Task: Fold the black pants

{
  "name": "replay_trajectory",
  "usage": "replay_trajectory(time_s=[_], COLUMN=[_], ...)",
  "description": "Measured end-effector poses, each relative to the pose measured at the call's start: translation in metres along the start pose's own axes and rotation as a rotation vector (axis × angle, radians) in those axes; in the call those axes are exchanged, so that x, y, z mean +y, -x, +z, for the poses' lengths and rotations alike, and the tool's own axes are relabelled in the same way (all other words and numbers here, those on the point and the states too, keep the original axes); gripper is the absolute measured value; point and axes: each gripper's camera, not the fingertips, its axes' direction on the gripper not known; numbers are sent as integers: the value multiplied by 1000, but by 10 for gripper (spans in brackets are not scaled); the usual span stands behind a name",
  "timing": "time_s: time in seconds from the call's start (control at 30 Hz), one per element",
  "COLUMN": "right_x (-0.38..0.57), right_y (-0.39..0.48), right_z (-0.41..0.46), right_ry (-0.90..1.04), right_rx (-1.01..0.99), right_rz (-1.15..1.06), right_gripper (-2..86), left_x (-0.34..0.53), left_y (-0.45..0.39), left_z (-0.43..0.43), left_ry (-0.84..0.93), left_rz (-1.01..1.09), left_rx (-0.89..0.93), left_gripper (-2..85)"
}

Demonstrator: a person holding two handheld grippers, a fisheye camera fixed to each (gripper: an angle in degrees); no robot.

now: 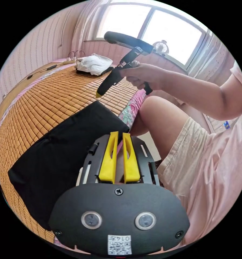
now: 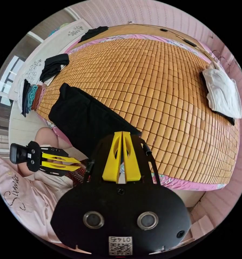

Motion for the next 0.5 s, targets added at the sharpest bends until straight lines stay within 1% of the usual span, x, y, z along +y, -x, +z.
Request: replay_trajectory(time_s=[0.07, 0.13, 0.2, 0.27, 0.33, 0.43, 0.5], right_x=[25, 44, 61, 69, 74, 86, 99], right_y=[-27, -50, -76, -93, -108, -128, -142], right_z=[1, 6, 16, 28, 36, 43, 45], right_ry=[-1, -11, -43, -36, -28, -42, -30], right_rx=[4, -35, -148, -233, -294, -319, -310], right_rz=[66, 122, 178, 202, 213, 204, 165], right_gripper=[14, 35, 94, 111, 105, 62, 34], left_x=[-15, -32, -44, -52, -60, -66, -72], left_y=[-15, -29, -37, -44, -50, -57, -62], left_z=[22, 53, 73, 92, 116, 129, 133], left_ry=[18, 66, 106, 148, 236, 257, 256], left_rz=[45, 78, 81, 79, 73, 75, 78], left_rx=[-22, -8, 4, -32, -91, -131, -123], left_gripper=[80, 113, 116, 108, 79, 24, 7])
